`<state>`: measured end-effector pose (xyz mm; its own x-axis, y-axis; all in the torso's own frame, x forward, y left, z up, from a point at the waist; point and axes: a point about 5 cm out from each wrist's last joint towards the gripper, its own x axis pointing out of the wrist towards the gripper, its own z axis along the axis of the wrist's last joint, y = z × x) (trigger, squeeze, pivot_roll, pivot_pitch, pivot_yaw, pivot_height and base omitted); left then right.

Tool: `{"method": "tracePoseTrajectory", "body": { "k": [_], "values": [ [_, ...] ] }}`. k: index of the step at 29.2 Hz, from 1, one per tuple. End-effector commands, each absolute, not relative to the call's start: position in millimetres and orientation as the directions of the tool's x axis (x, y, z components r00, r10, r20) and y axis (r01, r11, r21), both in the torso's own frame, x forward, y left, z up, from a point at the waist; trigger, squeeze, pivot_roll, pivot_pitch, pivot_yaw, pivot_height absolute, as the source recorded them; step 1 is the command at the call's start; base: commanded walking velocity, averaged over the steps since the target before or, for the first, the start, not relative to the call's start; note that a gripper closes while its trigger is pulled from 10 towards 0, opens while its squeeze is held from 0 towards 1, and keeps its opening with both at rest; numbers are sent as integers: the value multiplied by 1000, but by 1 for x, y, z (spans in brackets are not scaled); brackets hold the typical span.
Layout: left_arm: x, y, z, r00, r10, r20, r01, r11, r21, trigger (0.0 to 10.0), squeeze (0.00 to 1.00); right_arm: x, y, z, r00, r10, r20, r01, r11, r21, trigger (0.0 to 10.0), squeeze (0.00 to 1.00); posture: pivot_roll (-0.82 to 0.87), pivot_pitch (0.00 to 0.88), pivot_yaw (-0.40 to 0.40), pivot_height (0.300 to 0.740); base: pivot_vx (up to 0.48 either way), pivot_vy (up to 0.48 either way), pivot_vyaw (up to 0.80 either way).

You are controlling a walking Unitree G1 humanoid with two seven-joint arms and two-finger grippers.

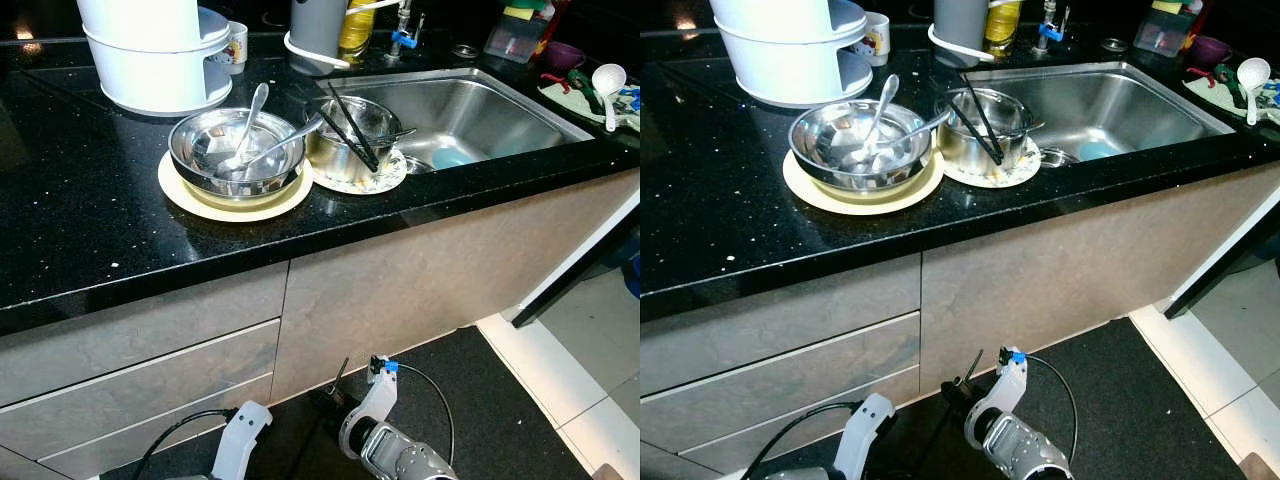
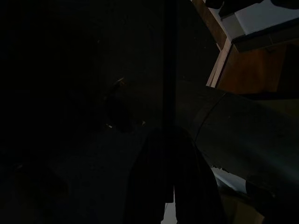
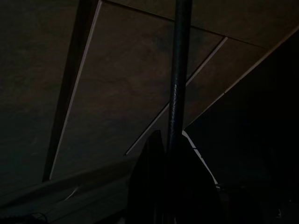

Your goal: Kitchen organization

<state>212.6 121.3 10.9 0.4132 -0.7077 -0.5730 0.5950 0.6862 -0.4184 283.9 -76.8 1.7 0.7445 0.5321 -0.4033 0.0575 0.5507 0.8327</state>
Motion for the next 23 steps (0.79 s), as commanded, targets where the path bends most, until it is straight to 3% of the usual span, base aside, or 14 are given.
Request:
{"method": "tracePoseTrajectory", "body": {
  "k": [1,5,6,7,8,15,16,17,22,23],
  "values": [
    [209,122,9,389,-713,-584,601,676,-426,0,0,284,-74,0,747,518,-417,77,556,828,0,0,-54,208,-108,740,0,0,0],
    [212,125,8,419,-683,-598,594,704,-388,0,0,284,-76,0,753,510,-415,82,553,829,0,0,-53,206,-107,740,0,0,0],
    [214,127,7,440,-661,-608,583,725,-367,7098,0,284,-76,0,754,508,-416,84,553,829,0,0,-52,206,-105,740,0,0,0],
    [216,128,7,453,-646,-614,574,739,-353,7098,0,284,-77,0,755,507,-416,85,553,829,0,0,-52,206,-105,740,0,0,0],
    [219,129,9,479,-643,-597,554,749,-363,10000,1000,284,-77,0,755,506,-417,84,555,827,0,0,-53,204,-104,740,0,0,0],
    [222,129,12,478,-646,-596,583,740,-334,10000,1000,281,-81,-5,750,492,-442,78,599,797,0,0,-51,202,-103,740,0,0,0],
    [222,130,11,470,-639,-609,595,739,-316,10000,278,281,-83,-6,754,478,-451,86,609,789,0,0,-48,198,-100,740,0,0,0],
    [221,130,10,466,-637,-613,603,736,-306,10000,0,281,-86,-8,761,459,-459,98,619,779,0,0,-48,196,-100,740,0,0,0],
    [222,130,10,482,-626,-613,598,747,-291,10000,0,280,-112,-15,810,290,-510,160,727,668,0,0,-45,183,-94,740,0,0,0],
    [222,130,10,482,-616,-622,601,750,-277,10000,0,280,-123,-17,820,215,-531,179,785,593,0,0,-44,180,-94,740,0,0,0]
  ]
}}
